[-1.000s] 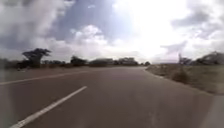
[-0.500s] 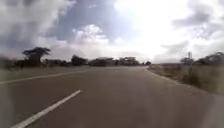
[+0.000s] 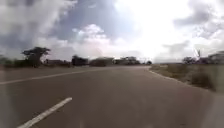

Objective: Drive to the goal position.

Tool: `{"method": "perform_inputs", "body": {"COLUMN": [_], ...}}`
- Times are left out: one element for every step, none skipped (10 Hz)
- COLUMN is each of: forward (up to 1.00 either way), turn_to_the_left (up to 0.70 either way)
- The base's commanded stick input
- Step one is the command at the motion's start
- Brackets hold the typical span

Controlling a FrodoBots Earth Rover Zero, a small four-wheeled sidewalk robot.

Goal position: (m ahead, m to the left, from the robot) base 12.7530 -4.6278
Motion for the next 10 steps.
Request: {"method": "perform_inputs", "body": {"forward": [1.00, 1.00, 1.00, 1.00, 1.00, 1.00, 1.00, 1.00, 1.00, 1.00], "turn_to_the_left": [0.00, 0.00, 0.00, 0.00, 0.00, 0.00, 0.00, -0.17, -0.36, -0.40]}}
